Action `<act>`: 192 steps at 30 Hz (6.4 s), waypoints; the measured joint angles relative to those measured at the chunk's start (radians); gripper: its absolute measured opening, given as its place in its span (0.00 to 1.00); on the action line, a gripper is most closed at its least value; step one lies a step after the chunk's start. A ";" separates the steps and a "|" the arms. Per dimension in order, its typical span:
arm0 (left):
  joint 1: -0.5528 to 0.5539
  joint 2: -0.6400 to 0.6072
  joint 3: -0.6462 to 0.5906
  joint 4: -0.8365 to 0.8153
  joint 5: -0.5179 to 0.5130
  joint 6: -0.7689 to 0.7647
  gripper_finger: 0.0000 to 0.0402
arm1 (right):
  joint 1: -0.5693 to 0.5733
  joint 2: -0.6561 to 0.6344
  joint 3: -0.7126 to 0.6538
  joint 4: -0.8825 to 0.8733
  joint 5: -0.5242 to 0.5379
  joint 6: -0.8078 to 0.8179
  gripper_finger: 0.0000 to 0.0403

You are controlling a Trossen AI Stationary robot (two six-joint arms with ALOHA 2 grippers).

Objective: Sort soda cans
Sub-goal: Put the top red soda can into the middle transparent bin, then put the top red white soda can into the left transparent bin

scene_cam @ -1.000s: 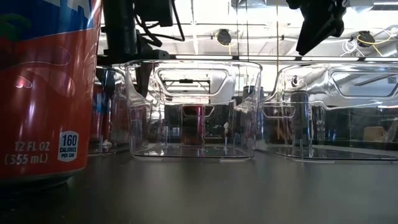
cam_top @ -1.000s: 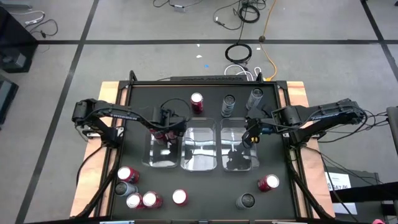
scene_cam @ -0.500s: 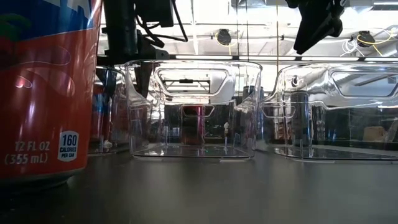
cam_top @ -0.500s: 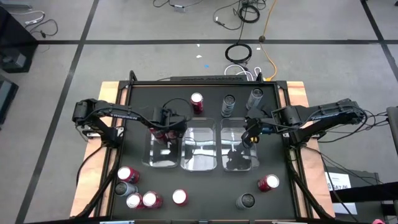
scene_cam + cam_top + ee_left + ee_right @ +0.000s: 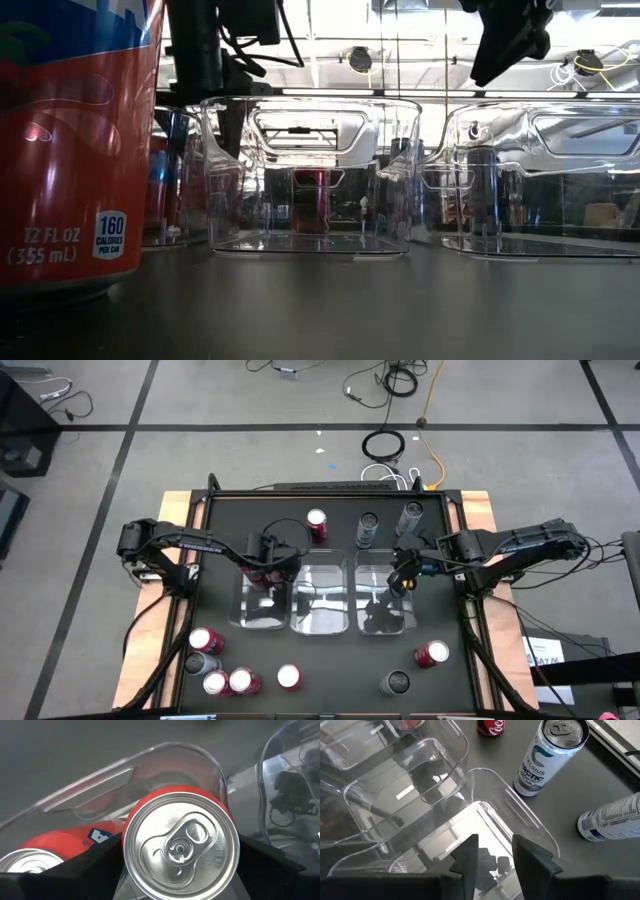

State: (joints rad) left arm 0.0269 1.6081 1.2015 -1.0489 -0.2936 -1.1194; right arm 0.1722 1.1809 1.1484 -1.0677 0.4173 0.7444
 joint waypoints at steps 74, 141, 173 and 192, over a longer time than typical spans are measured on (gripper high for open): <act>0.120 -0.575 0.188 -0.152 0.181 1.128 0.96 | -0.276 0.471 0.250 0.722 -0.253 -0.166 0.27; 0.384 -1.009 -0.395 0.149 0.607 1.151 0.96 | -0.557 1.093 1.187 -0.098 -0.240 -0.345 0.86; 0.384 -1.009 -0.395 0.150 0.609 1.133 0.96 | -0.529 1.110 1.111 0.002 -0.237 -0.224 0.97; 0.384 -1.009 -0.395 0.150 0.612 1.136 0.96 | -0.539 1.109 0.927 0.103 -0.267 -0.155 0.93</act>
State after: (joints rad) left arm 0.4110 0.5987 0.8062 -0.8993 0.3183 0.0162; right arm -0.3664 2.2898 2.0757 -0.9648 0.1501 0.5897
